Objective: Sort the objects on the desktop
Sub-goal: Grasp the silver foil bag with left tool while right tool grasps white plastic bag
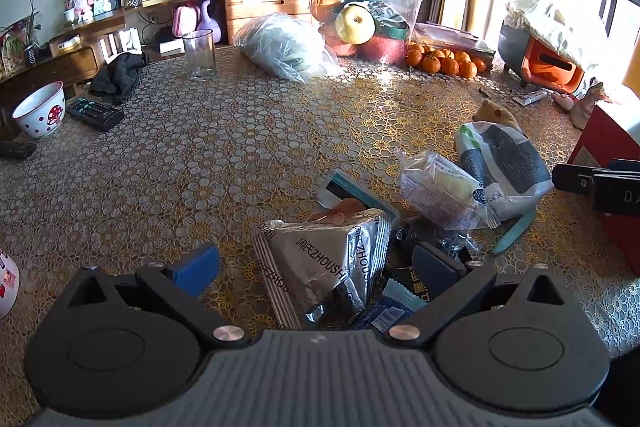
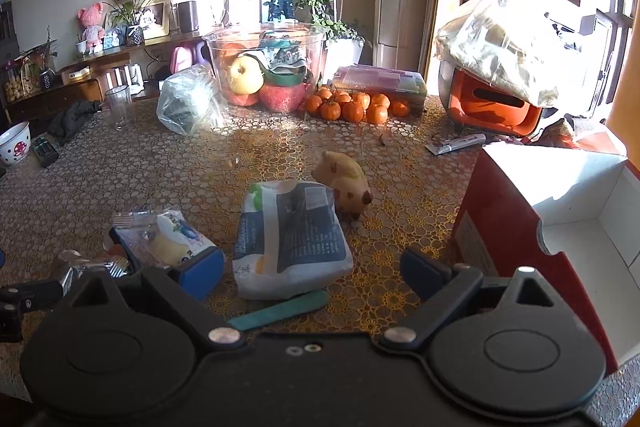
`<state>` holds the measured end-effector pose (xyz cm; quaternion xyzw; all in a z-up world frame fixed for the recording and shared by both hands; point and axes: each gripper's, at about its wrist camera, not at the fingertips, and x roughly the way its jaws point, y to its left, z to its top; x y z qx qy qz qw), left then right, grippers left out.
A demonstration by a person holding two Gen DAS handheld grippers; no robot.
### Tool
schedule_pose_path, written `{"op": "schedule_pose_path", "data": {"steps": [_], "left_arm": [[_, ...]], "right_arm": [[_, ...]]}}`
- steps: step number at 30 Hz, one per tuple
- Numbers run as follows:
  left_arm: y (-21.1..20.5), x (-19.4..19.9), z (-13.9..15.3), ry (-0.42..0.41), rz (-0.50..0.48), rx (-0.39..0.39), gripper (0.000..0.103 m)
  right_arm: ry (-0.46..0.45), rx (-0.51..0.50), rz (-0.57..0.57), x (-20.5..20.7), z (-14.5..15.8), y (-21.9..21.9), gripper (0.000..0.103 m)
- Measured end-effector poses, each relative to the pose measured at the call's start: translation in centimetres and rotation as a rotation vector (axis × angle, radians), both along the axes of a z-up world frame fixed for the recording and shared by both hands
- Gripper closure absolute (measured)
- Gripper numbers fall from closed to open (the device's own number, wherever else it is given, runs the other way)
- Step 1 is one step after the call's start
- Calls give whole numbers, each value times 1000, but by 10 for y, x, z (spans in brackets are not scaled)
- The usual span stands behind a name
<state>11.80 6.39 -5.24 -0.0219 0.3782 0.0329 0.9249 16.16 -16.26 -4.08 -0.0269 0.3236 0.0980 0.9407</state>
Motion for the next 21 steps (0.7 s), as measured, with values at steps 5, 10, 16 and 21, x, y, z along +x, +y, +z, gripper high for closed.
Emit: {"op": "schedule_pose_path", "data": {"steps": [5, 10, 16, 21], "left_arm": [[2, 14, -12, 25, 2, -2, 0], [2, 24, -21, 43, 3, 0, 0], [4, 31, -30, 59, 1, 1, 0], [4, 35, -34, 61, 0, -2, 3]], "right_arm": [[23, -13, 10, 22, -12, 7, 7], [38, -18, 11, 41, -21, 10, 7], [51, -18, 23, 55, -31, 15, 7], [63, -21, 35, 63, -39, 19, 7]]}}
